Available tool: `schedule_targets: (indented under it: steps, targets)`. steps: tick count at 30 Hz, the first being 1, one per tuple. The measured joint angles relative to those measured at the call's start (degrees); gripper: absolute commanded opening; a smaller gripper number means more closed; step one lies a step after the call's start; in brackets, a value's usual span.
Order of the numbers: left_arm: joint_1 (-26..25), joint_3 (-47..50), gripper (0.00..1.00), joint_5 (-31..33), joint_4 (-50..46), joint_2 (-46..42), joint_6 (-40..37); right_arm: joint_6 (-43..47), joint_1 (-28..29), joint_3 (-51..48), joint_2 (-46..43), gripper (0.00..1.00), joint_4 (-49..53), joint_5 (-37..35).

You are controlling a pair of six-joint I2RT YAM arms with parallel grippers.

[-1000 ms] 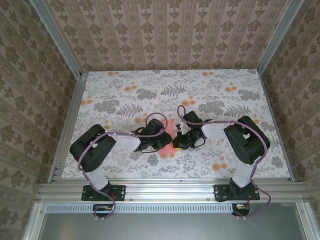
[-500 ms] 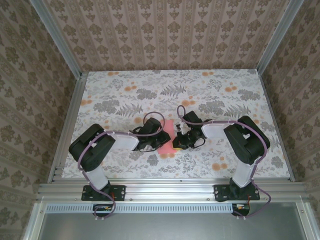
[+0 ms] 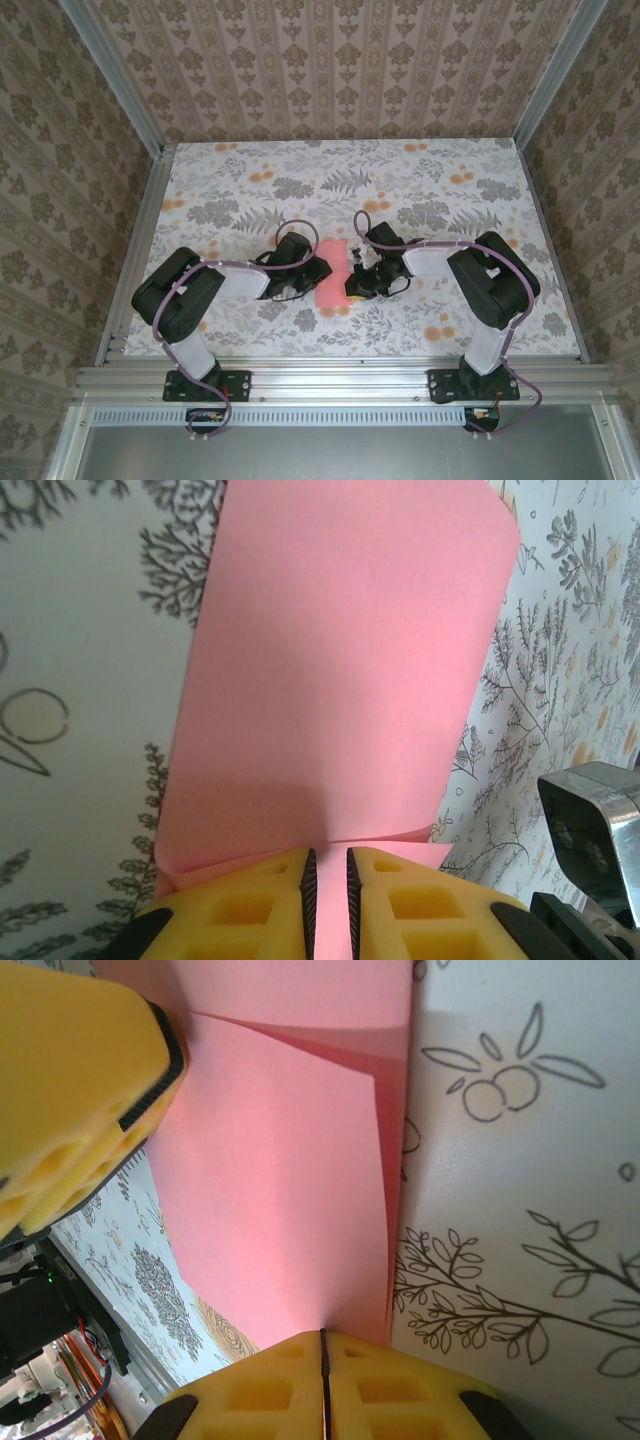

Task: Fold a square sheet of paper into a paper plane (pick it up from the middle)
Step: Fold the triangle a second time at the center of the table.

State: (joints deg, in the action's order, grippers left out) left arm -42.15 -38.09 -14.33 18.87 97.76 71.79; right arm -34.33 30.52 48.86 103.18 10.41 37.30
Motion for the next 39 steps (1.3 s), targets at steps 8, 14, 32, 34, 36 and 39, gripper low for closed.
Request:
schedule_targets:
  steps: [8,14,32,34,36,39]
  targets:
    - [3.34,2.36,0.2,-1.51,3.08,-0.79,-0.9,0.0,0.17,-0.07,0.0,0.1,-0.61,-0.17]
    - [5.66,2.49,0.2,-1.53,1.99,-1.38,-2.23,0.0,0.17,-0.11,0.0,0.1,-0.66,-0.17]
    - [3.39,-3.32,0.22,0.83,-11.67,-11.39,-7.15,-0.02,0.2,-0.04,0.0,0.1,-0.61,-0.17]
    - [2.05,-4.46,0.21,0.72,-11.78,-10.62,-7.1,-0.02,0.26,-0.04,0.0,0.1,-0.61,-0.2]
    - [0.96,-5.27,0.2,0.5,-11.54,-8.41,-7.06,-0.02,0.26,-0.02,0.0,0.11,-0.61,-0.22]
    - [-0.04,-5.49,0.19,-0.15,-10.64,-3.37,-6.62,-0.02,0.28,0.07,0.0,0.11,-0.57,-0.26]
